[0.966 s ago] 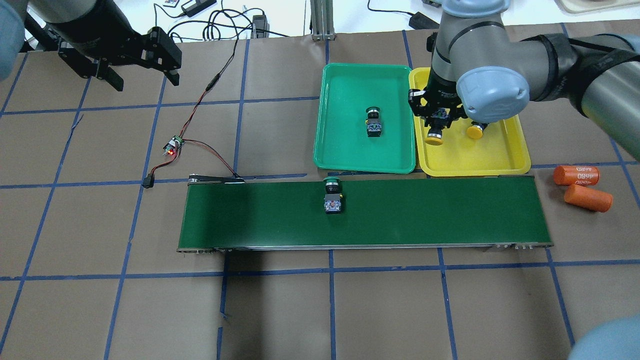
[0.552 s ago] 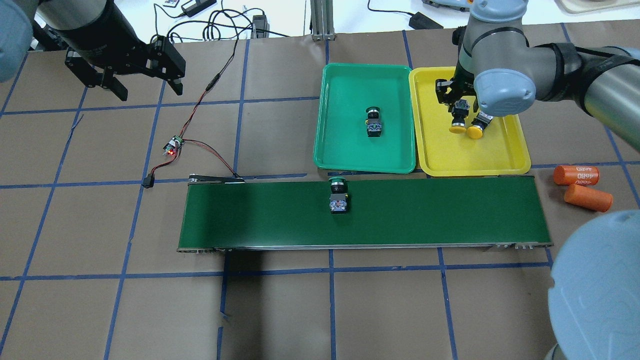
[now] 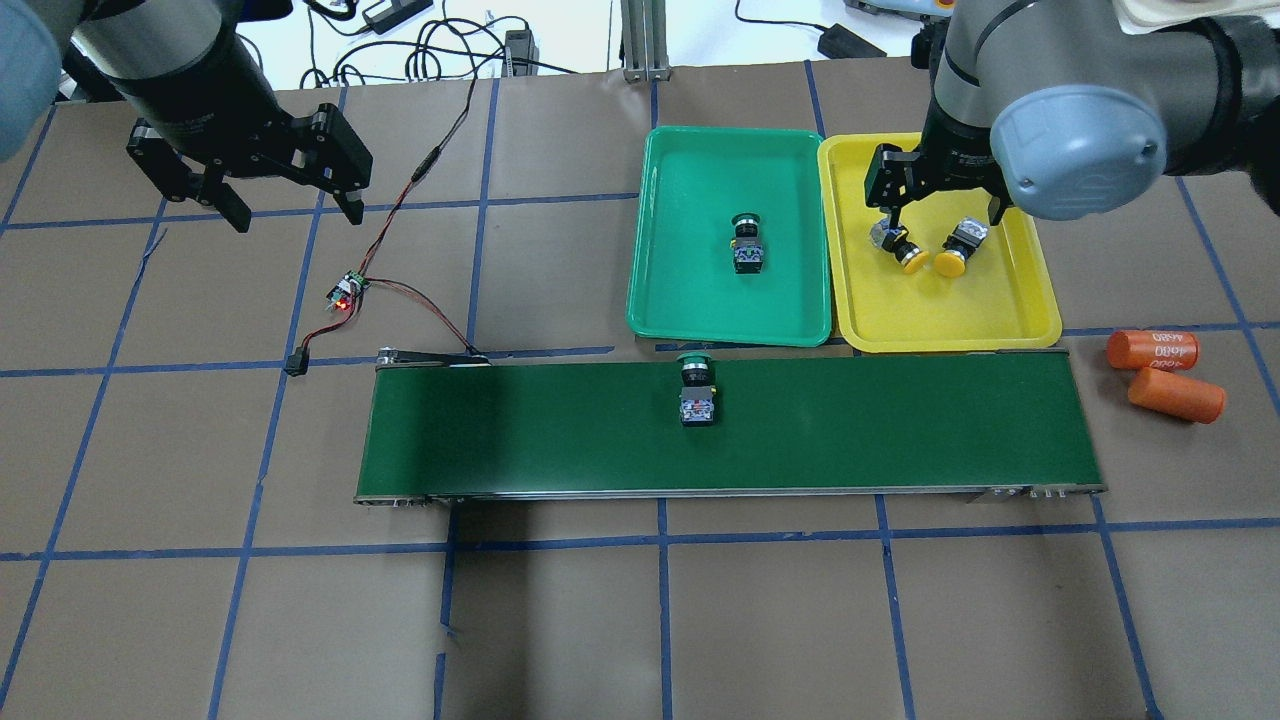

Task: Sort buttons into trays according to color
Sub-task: 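Drop the yellow button into the yellow tray with the right gripper, then reach the right gripper to the green button on the belt and grasp it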

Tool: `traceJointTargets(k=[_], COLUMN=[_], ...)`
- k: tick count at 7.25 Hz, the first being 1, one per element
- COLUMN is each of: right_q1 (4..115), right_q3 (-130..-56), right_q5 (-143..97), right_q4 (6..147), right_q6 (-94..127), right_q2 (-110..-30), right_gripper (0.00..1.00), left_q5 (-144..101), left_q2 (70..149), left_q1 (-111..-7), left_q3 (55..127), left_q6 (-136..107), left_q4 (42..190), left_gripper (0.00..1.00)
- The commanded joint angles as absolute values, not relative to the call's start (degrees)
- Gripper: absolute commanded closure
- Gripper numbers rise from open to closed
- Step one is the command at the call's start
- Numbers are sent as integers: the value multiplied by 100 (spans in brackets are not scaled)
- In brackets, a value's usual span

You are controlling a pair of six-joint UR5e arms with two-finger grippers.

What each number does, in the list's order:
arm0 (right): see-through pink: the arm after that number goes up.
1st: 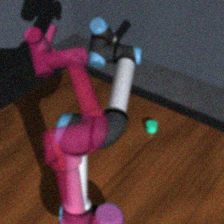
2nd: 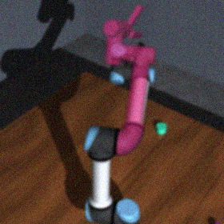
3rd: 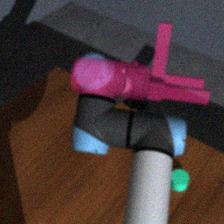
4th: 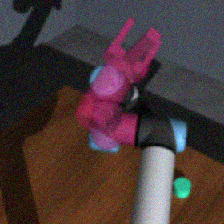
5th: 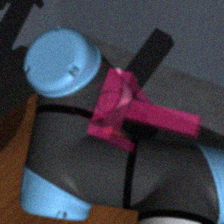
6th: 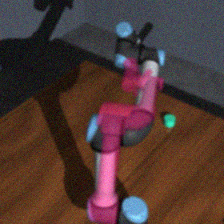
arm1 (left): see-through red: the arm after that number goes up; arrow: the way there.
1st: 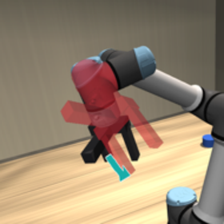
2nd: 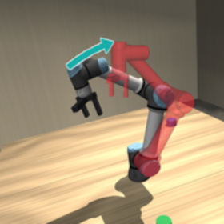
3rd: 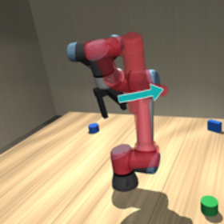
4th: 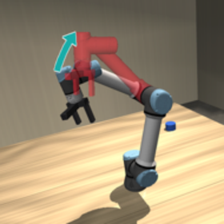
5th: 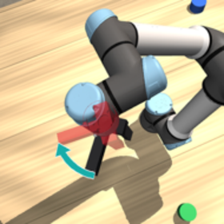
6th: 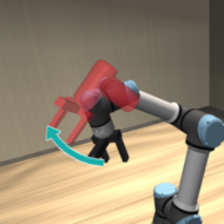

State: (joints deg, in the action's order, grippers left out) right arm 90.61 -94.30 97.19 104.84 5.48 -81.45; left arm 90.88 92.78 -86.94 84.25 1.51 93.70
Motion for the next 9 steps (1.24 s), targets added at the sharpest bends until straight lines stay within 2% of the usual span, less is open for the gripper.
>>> traceJointTargets(k=[1, 2, 4, 7, 9], right_q1=[9438, 9535, 9955, 10116, 10230], right_q3=[-9588, -9606, -9606, -9650, -10044], right_q5=[9405, 9074, 8257, 8218, 8271], right_q4=[10107, 10107, 10099, 10064, 10116], right_q6=[746, 773, 1070, 1450, 1703], right_q2=[-8403, -8089, -7814, -7594, -7384], right_gripper=[0, 0, 0, 0, 0], left_q5=[9123, 9149, 8966, 9288, 9404], left_q2=[9220, 8967, 9192, 9254, 9167], left_q1=[-8701, -8719, -8771, -8798, -8824], left_q3=[8297, 8384, 8140, 8376, 8367], left_q6=[176, 184, 131, 184, 185], left_q4=[9386, 9569, 9345, 9440, 9711], left_gripper=[0, 0, 0, 0, 0])
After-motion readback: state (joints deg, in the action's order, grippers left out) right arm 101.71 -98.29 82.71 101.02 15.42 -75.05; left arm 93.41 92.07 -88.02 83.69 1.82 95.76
